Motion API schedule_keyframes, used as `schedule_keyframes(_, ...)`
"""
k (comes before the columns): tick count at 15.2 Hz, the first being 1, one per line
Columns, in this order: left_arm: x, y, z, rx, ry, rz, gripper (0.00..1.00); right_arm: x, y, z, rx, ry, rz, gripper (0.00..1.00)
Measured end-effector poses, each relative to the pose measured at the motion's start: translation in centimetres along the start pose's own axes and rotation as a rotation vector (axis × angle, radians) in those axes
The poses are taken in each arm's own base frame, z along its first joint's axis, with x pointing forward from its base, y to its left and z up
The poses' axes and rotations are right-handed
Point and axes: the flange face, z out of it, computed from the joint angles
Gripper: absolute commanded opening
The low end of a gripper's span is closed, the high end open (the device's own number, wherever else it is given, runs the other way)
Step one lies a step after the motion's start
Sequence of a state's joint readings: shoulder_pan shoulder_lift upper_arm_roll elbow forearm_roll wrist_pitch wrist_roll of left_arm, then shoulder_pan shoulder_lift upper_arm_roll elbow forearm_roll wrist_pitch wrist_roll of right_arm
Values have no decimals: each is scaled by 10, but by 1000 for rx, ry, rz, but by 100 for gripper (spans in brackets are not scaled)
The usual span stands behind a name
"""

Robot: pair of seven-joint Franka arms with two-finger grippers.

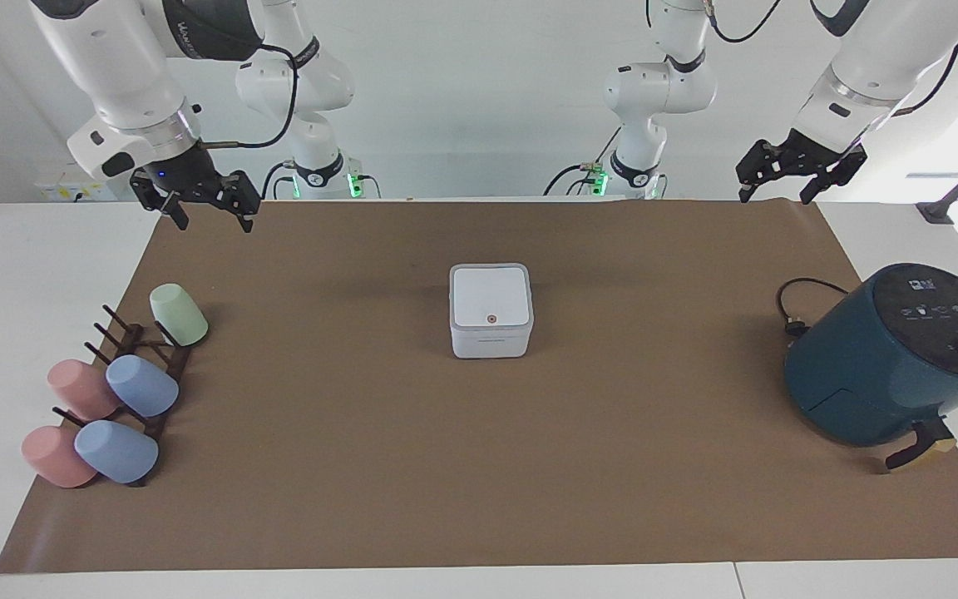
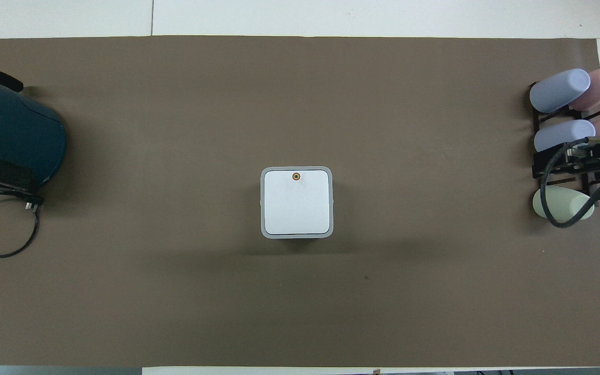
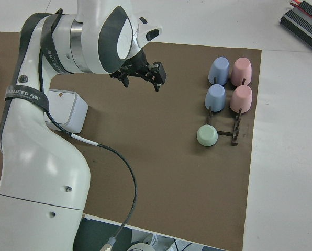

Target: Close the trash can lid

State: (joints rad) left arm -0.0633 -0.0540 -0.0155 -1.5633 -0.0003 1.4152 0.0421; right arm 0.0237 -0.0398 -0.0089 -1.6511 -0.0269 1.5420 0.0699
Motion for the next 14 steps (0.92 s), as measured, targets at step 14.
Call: schedule_keyframes(14,2,-5,-1,-19,17,-12,100,0,0,0,0,0,0,100)
